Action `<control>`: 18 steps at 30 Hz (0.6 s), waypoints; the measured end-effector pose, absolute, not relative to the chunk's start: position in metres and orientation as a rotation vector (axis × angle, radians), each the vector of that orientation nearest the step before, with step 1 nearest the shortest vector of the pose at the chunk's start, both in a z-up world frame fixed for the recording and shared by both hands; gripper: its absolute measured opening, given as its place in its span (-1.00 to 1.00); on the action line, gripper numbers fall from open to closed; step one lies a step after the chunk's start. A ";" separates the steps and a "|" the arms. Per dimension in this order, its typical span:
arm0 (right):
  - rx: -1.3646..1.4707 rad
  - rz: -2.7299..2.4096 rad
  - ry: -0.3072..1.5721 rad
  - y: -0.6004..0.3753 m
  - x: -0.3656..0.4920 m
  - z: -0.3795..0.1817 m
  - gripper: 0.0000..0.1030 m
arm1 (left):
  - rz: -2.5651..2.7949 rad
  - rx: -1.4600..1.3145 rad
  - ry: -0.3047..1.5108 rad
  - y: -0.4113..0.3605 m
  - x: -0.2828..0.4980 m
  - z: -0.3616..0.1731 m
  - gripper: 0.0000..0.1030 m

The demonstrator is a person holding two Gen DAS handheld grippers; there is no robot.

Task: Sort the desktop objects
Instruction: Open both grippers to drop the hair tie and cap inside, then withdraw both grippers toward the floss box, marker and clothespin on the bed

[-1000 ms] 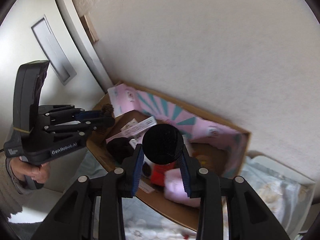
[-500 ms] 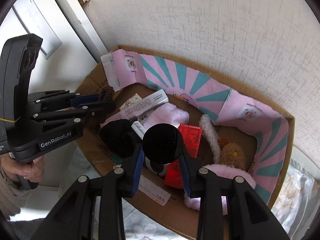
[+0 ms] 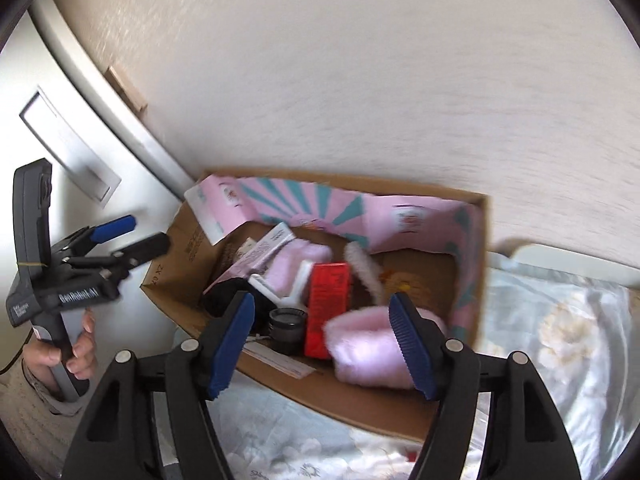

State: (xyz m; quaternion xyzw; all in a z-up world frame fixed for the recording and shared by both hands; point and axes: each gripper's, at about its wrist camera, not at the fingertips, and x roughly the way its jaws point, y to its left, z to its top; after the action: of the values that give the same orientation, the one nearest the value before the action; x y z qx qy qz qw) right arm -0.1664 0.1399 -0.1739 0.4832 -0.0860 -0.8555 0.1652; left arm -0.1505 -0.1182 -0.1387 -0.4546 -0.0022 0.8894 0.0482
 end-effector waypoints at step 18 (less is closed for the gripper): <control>1.176 -2.803 -0.417 0.292 -0.083 -0.093 0.30 | 2.763 -1.075 0.174 -0.057 -0.092 -0.053 0.99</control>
State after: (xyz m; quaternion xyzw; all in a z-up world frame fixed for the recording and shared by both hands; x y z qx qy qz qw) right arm -0.0828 0.2916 -0.0928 0.3831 -0.1357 -0.9129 0.0366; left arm -0.0916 -0.0567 -0.0527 -0.3607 0.0584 0.9269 0.0856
